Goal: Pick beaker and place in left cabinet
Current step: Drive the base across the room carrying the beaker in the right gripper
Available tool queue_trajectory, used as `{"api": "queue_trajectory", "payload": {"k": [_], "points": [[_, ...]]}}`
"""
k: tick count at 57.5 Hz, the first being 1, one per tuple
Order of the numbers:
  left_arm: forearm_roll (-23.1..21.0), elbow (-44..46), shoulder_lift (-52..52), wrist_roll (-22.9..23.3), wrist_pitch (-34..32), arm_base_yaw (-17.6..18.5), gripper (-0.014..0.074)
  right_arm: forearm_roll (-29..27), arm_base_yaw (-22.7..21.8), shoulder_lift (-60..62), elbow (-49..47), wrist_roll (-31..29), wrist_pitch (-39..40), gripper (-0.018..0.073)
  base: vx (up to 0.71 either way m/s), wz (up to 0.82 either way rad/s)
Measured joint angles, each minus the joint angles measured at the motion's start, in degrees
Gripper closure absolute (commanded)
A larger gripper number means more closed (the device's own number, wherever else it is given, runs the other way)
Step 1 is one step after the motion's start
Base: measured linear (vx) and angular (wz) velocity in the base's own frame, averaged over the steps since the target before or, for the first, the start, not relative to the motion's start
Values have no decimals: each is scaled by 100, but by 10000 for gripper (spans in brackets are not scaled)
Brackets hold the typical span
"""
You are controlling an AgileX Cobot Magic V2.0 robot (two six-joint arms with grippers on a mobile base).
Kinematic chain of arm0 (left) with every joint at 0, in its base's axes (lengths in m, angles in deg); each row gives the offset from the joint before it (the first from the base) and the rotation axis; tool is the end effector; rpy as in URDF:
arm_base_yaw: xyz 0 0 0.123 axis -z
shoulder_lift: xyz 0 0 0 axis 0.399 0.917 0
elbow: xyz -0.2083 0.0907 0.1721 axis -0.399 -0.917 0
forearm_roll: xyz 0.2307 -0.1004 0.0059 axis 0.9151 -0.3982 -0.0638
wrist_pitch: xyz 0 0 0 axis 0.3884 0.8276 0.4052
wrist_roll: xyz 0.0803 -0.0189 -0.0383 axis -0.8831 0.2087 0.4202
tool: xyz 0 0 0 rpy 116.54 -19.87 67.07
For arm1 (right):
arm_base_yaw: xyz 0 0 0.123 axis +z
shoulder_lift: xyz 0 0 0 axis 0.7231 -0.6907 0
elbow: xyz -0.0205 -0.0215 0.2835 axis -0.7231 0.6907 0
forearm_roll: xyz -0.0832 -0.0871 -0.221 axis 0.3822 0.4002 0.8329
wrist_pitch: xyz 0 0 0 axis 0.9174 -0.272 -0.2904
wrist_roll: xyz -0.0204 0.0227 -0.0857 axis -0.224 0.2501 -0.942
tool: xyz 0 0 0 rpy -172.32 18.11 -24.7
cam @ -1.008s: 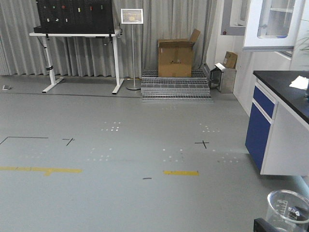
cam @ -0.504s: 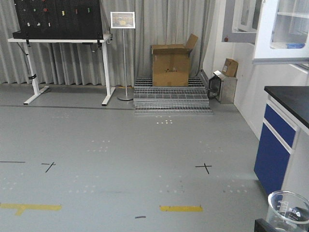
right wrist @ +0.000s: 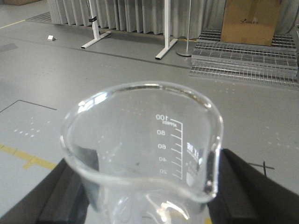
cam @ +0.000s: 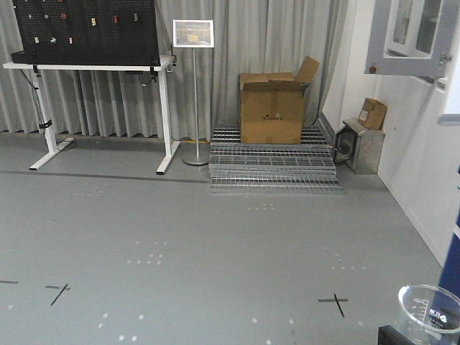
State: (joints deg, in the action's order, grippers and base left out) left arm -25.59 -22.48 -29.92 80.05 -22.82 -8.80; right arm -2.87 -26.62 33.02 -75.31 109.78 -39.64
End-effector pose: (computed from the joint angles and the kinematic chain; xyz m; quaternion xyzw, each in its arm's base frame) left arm 0.0549 -0.0144 0.2023 0.1106 0.6779 -0.0693 0.7235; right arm 0.1469 0.0525 0.2757 -0.1434 0.7818 0.0980 0.5989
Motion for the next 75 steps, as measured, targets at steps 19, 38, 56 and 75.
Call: {"api": "queue_trajectory", "payload": {"k": [19,38,56,75], "points": [[0,0,0,0,0,0,595,0,0,0,0,0,0,565,70,-1],[0,0,0,0,0,0,595,0,0,0,0,0,0,565,69,-5],[0,0,0,0,0,0,595,0,0,0,0,-6,0,565,66,0],[0,0,0,0,0,0,595,0,0,0,0,-6,0,565,66,0]]}}
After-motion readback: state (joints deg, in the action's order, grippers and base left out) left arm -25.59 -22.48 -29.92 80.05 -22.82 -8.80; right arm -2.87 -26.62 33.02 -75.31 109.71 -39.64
